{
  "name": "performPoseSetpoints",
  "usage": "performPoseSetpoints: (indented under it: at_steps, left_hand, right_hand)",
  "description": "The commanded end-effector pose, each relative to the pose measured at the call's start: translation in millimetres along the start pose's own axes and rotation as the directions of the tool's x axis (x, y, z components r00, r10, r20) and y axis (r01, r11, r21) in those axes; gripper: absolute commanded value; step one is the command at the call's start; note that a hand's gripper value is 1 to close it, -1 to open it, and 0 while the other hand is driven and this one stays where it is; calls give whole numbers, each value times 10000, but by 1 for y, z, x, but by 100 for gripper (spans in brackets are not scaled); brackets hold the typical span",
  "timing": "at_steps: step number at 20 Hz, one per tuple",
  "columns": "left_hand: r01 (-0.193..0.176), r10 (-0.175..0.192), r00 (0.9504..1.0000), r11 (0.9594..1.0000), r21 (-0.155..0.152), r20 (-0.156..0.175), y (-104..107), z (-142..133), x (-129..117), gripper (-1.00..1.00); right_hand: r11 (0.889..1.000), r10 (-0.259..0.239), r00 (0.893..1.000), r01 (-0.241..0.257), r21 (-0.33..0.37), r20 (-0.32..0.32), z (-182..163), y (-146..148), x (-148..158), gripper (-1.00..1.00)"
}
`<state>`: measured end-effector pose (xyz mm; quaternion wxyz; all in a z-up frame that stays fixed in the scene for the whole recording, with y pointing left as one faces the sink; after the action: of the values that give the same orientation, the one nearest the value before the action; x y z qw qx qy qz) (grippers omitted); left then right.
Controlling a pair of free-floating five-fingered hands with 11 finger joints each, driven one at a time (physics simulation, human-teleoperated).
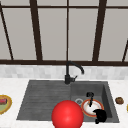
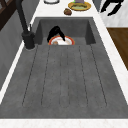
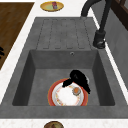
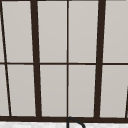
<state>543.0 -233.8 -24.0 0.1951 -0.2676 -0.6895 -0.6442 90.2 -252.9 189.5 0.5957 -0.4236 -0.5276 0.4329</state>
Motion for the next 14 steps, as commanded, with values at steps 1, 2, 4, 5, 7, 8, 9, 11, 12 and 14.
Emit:
performPoseSetpoints:
  at_steps: [1, 2, 4, 5, 7, 8, 9, 11, 12, 14]
  left_hand:
    - [229, -237, 9990, 9995, -221, -368, -7, -4, 26, -100]
    - [304, -311, 9993, 9991, -295, -226, -9, -6, 36, -100]
    - [298, -304, 9993, 9990, -328, -198, -7, -11, 56, -100]
    - [220, -228, 9995, 9991, -352, -223, -6, -14, 66, -100]
    - [50, -59, 9996, 9995, -323, -259, -3, -16, 83, -100]
    - [-21, 13, 9997, 9996, -298, -264, -3, -17, 89, -100]
    - [-50, 45, 9997, 9998, -205, -236, -4, -15, 91, -100]
    - [-540, 542, 9982, 9985, 85, -245, -3, -7, 80, -100]
    - [-577, 580, 9980, 9983, 109, -258, -1, -3, 78, -100]
    - [-440, 445, 9984, 9989, 148, -362, -1, 0, 70, -100]
  right_hand:
    - [10000, 0, 10000, 0, 0, 0, 0, 0, 0, 0]
    - [10000, 0, 10000, 0, 0, 0, 0, 0, 0, 0]
    - [10000, 0, 10000, 0, 0, 0, 0, 0, 0, 0]
    - [10000, 0, 10000, 0, 0, 0, 0, 0, 0, 0]
    - [10000, 0, 10000, 0, 0, 0, 0, 0, 0, 0]
    - [10000, 0, 10000, 0, 0, 0, 0, 0, 0, 0]
    - [10000, 0, 10000, 0, 0, 0, 0, 0, 0, 0]
    - [10000, 0, 10000, 0, 0, 0, 0, 0, 0, 0]
    - [10000, 0, 10000, 0, 0, 0, 0, 0, 0, 0]
    - [10000, 0, 10000, 0, 0, 0, 0, 0, 0, 0]
